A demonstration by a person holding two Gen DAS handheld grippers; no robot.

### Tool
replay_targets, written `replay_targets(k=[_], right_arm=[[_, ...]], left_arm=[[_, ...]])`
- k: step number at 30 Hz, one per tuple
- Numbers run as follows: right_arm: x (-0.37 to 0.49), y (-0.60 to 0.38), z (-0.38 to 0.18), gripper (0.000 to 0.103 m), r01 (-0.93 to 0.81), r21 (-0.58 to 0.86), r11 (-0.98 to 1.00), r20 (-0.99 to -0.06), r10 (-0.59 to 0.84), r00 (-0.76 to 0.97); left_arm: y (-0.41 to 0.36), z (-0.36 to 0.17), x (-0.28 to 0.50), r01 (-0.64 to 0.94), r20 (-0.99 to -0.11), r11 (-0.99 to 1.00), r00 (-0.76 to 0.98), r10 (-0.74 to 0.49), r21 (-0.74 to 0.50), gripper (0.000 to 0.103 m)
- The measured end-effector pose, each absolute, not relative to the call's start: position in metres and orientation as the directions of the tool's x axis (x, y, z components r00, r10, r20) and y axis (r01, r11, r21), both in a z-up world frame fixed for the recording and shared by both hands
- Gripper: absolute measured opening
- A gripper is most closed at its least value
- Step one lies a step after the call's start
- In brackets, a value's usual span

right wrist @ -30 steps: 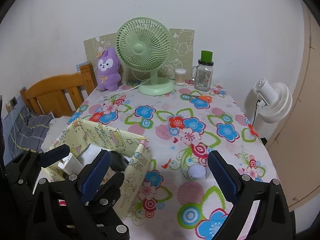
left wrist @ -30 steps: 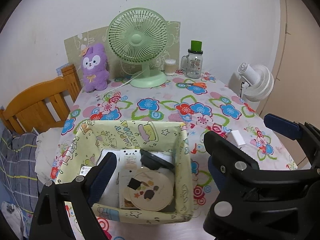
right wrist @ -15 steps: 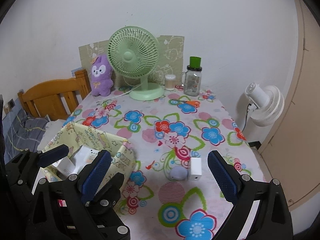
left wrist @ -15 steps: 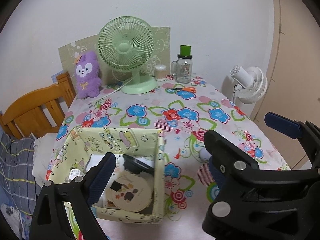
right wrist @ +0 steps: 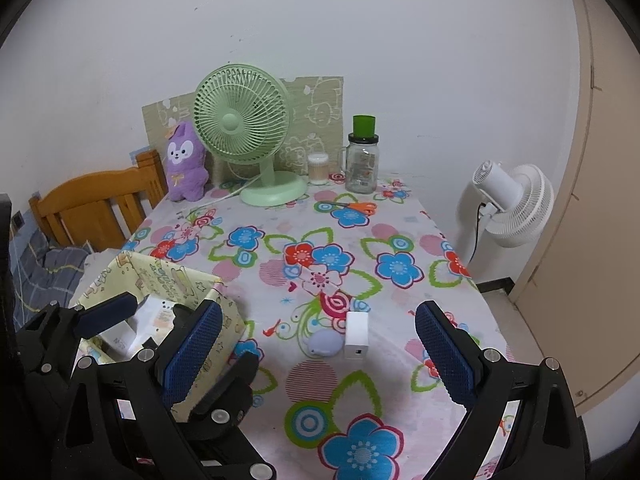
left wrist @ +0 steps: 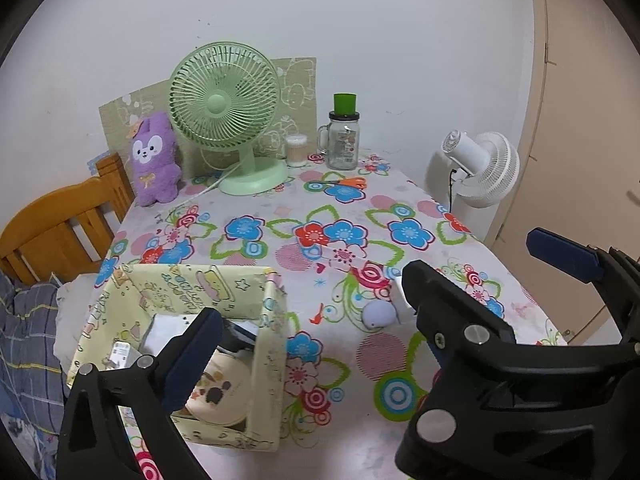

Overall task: Organize rigid objects
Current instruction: 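Withdraw both grippers from the yellow box toward the grey pouch and white cube, then grasp the grey round pouch with the left gripper while the right gripper grasps the white cube charger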

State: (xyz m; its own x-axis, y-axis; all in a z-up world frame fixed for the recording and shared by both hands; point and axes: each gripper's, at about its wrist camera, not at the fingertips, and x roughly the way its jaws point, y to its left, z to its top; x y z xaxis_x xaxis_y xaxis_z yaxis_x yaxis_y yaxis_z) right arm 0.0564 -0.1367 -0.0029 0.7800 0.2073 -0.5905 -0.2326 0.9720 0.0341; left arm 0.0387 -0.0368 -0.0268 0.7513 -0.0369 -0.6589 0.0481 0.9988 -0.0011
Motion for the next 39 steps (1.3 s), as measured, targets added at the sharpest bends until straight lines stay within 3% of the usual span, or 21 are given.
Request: replay_targets(k=[24, 39], right_arm=[[0.076, -0.179, -0.035, 0.099, -0.240, 0.061, 0.969, -0.600, 0.227, 0.767], [0.102, -0.195, -0.082, 0.099, -0.203, 0.058, 0.977, -0.659, 0.191, 0.728]], left_arm=[[-0.074, -0.061, 0.056, 0.049, -0.673, 0.997, 0.736, -0.071, -0.052, 0.103], [-0.100, -0.099, 0.075, 0.085, -0.711, 0.996, 0.700, -0.067, -0.010, 0.103]])
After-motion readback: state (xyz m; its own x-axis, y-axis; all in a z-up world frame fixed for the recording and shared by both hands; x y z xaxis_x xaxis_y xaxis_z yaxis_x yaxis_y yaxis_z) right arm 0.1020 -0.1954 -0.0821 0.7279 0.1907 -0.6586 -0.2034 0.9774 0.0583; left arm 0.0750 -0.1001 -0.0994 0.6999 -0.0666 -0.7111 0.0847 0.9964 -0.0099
